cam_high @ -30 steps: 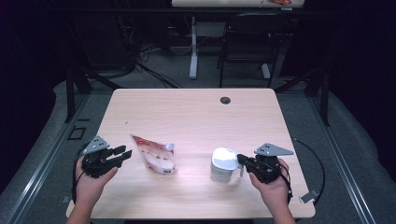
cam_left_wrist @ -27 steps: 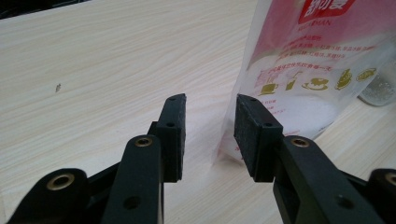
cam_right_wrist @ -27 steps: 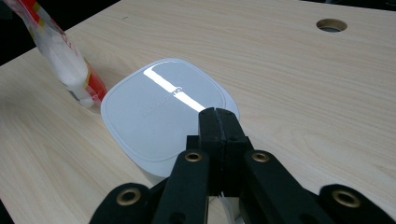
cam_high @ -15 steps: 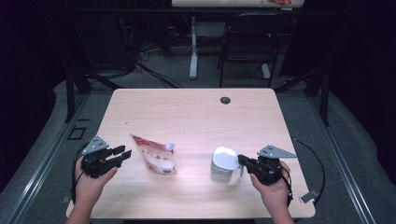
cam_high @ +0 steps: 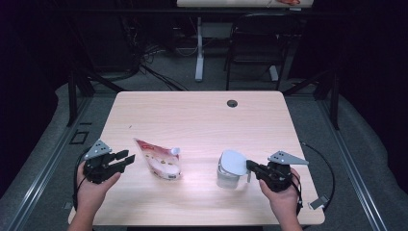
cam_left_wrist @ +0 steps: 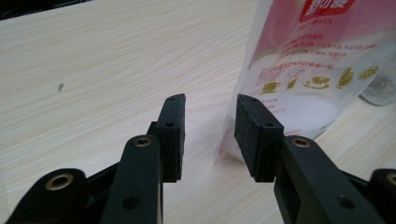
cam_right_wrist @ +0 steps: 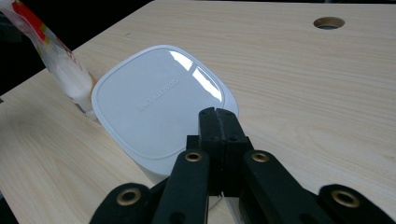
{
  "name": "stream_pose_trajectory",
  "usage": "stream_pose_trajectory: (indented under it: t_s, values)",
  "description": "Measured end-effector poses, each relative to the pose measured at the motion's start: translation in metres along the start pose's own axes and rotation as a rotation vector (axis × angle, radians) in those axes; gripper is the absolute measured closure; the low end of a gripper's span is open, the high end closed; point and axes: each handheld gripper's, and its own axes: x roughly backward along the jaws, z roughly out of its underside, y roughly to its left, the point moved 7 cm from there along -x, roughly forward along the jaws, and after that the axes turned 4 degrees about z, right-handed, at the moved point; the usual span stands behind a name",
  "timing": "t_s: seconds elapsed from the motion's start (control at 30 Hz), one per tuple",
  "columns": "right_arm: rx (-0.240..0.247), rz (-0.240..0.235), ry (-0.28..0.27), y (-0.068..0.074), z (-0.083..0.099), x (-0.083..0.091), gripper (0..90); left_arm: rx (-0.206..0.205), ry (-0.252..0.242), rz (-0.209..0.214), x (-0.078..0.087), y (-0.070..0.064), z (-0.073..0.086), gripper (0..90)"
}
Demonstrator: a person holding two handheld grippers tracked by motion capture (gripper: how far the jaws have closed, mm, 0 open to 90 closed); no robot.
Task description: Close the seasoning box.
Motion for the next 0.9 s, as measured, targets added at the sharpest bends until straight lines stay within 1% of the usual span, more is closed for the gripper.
stream_pose_trajectory:
  t_s: [0.07,0.4,0.6,0.7,0.83,0.9]
  values:
    - [-0.003,-0.006,0.001,-0.001,0.000,0.000,90.0,0.000,0.001,0.000,0.000,0.000,0.000,63.6]
    - [-0.010,-0.003,0.004,-0.002,0.002,0.000,90.0,0.000,0.003,-0.002,-0.001,0.000,0.000,63.6]
    - [-0.005,0.018,0.036,-0.005,0.009,-0.002,90.0,-0.002,0.002,-0.003,0.000,0.001,0.000,63.5]
    - [-0.019,0.009,0.030,-0.006,0.010,-0.002,90.0,0.001,0.005,0.000,0.000,0.001,0.000,63.5]
    - [-0.029,0.010,0.033,-0.008,0.011,-0.003,90.0,0.002,0.003,-0.002,0.000,0.001,0.001,63.4]
    - [-0.045,0.002,0.029,-0.009,0.012,-0.003,90.0,0.000,0.004,-0.005,0.000,0.002,0.001,63.4]
